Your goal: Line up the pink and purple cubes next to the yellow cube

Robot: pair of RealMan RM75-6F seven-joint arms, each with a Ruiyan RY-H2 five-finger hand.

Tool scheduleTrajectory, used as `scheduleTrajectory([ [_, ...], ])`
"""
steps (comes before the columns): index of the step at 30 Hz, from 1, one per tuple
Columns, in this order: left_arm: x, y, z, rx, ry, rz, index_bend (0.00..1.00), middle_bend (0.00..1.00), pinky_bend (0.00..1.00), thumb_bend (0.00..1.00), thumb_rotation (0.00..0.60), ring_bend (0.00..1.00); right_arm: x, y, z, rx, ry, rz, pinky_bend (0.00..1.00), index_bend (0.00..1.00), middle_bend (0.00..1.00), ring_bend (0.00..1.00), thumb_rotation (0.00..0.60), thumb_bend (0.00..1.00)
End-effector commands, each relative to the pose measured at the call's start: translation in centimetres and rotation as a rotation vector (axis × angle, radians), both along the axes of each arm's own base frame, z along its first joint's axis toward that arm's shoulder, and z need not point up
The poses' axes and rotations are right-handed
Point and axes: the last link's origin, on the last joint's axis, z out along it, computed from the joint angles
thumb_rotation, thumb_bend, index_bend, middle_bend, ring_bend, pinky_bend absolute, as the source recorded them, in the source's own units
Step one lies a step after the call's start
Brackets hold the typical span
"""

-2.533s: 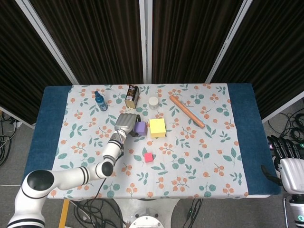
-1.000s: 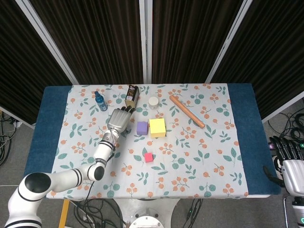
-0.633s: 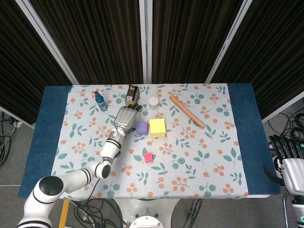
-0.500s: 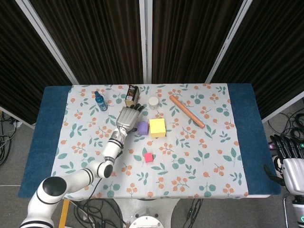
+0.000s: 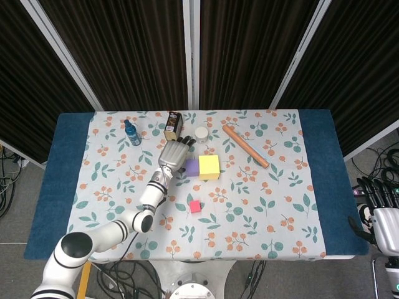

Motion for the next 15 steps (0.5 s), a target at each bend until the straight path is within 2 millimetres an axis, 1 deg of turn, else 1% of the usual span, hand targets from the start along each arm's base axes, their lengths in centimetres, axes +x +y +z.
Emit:
scheduleTrajectory([
  [1,0.0,0.1,0.1,0.005,0.001,0.000,0.23,0.26,0.41,0.03,0.600,0.25,0.0,0.0,0.0,-0.001,0.000,-0.001,0.02,0.00,0.00,0.00,0.600,0.23],
  [7,-0.2,0.3,0.3,0.005,0.000,0.003,0.23,0.26,0.40,0.03,0.600,0.24,0.1,0.1,0.0,0.000,0.000,0.002,0.02,0.00,0.00,0.00,0.600,0.23],
  [10,-0.7,0.3,0.7,0.010,-0.009,0.011,0.23,0.26,0.40,0.03,0.600,0.24,0.1,0.1,0.0,0.000,-0.001,0.003,0.02,0.00,0.00,0.00,0.600,0.23],
  [13,-1.6,0.2,1.6,0.013,-0.030,0.026,0.23,0.26,0.40,0.03,0.600,0.24,0.1,0.0,-0.1,0.002,-0.003,0.008,0.02,0.00,0.00,0.00,0.600,0.23],
  [15,-2.4,-0.1,2.7,0.012,-0.037,0.027,0.23,0.26,0.40,0.03,0.600,0.24,0.2,-0.1,-0.2,0.008,-0.004,0.013,0.02,0.00,0.00,0.00,0.600,0.23],
])
